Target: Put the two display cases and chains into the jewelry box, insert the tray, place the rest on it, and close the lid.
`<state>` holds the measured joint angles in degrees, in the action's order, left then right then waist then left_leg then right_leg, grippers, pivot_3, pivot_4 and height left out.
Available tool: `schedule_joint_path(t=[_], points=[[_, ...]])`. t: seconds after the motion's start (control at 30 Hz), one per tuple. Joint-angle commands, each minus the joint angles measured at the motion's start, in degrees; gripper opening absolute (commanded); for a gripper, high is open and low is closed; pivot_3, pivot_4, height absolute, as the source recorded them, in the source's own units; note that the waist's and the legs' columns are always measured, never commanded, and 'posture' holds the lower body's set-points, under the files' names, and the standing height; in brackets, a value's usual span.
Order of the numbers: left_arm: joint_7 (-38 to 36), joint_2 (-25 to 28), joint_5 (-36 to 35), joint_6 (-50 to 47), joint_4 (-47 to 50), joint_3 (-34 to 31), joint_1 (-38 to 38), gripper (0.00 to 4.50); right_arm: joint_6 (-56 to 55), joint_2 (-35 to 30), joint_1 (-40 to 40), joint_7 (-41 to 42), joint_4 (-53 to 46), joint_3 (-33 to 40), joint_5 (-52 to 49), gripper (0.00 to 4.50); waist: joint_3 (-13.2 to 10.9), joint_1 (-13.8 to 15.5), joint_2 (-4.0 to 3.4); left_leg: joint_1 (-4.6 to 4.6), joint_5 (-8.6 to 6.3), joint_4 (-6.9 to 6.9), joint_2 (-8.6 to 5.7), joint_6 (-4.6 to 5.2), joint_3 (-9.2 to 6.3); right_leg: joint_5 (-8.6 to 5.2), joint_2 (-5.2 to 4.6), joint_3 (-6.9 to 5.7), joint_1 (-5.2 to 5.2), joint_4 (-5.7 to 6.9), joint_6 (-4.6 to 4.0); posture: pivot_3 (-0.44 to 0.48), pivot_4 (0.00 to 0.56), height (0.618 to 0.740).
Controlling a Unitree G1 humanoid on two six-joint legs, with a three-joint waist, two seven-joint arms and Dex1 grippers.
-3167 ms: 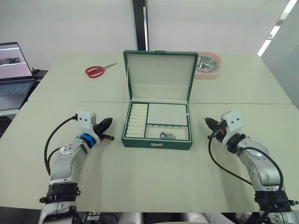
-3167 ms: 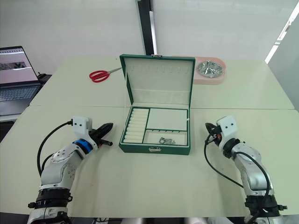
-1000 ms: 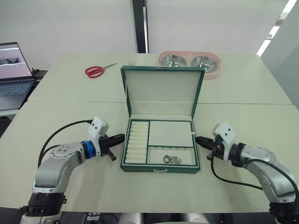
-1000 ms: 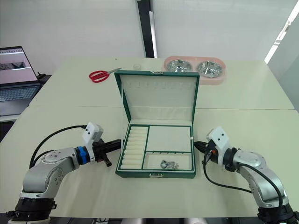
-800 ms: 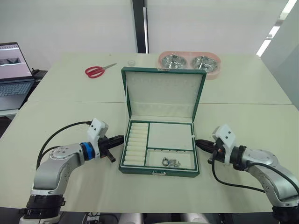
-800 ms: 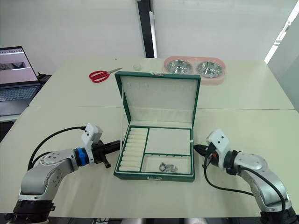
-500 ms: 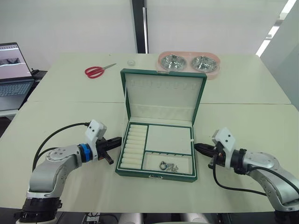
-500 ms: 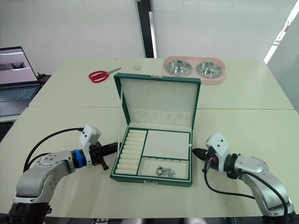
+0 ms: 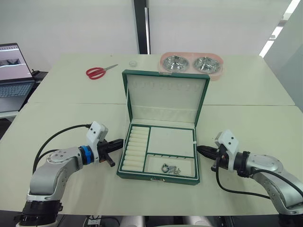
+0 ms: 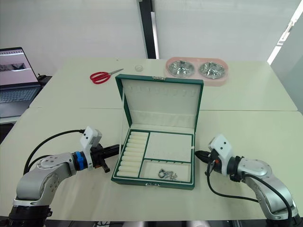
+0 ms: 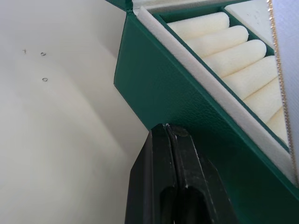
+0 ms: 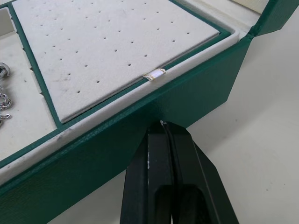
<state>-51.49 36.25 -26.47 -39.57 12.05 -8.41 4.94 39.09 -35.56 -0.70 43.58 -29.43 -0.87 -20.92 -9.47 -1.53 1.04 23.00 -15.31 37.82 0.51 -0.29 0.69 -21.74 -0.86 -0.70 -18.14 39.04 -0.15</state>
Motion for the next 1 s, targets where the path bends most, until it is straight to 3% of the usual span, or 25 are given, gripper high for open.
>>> schedule_joint_path(t=[0.03,0.27,0.7,1.0], points=[[-3.63,-1.42,-3.91,0.12,4.96,4.34,-0.21,0.00,-1.32,1.06,-0.12,3.01,-2.59,-4.62,-2.71,0.03,0.00,0.00,0.00,0.00,0.00,0.00,0.00,0.00,0.00,0.00,0.00,0.00,0.00,0.00,0.00,0.000,0.150,0.740],[-3.16,-0.78,-3.15,1.77,3.71,2.26,-0.79,0.00,-0.70,1.33,-1.21,1.52,-3.21,-1.71,-3.56,0.03,0.00,0.01,0.00,0.00,0.00,0.00,0.00,0.00,0.00,0.00,0.00,0.00,0.00,0.00,0.00,0.000,0.150,0.740],[-1.90,1.66,-3.00,6.48,1.30,-4.66,-2.63,0.00,-2.31,-4.05,-6.41,0.56,-0.64,9.09,-3.54,0.03,-0.01,0.17,0.00,0.02,0.00,0.01,-0.01,0.01,0.00,0.00,0.00,0.01,0.00,-0.01,0.00,0.000,0.150,0.740],[-7.33,2.80,-10.17,12.17,3.64,-17.37,-9.91,0.00,0.31,-3.96,-4.48,-1.13,-0.53,13.56,-6.74,0.03,-0.01,-0.05,0.00,0.01,0.00,0.01,0.00,0.01,0.01,0.00,0.00,0.01,-0.01,-0.01,0.00,0.000,0.150,0.740]])
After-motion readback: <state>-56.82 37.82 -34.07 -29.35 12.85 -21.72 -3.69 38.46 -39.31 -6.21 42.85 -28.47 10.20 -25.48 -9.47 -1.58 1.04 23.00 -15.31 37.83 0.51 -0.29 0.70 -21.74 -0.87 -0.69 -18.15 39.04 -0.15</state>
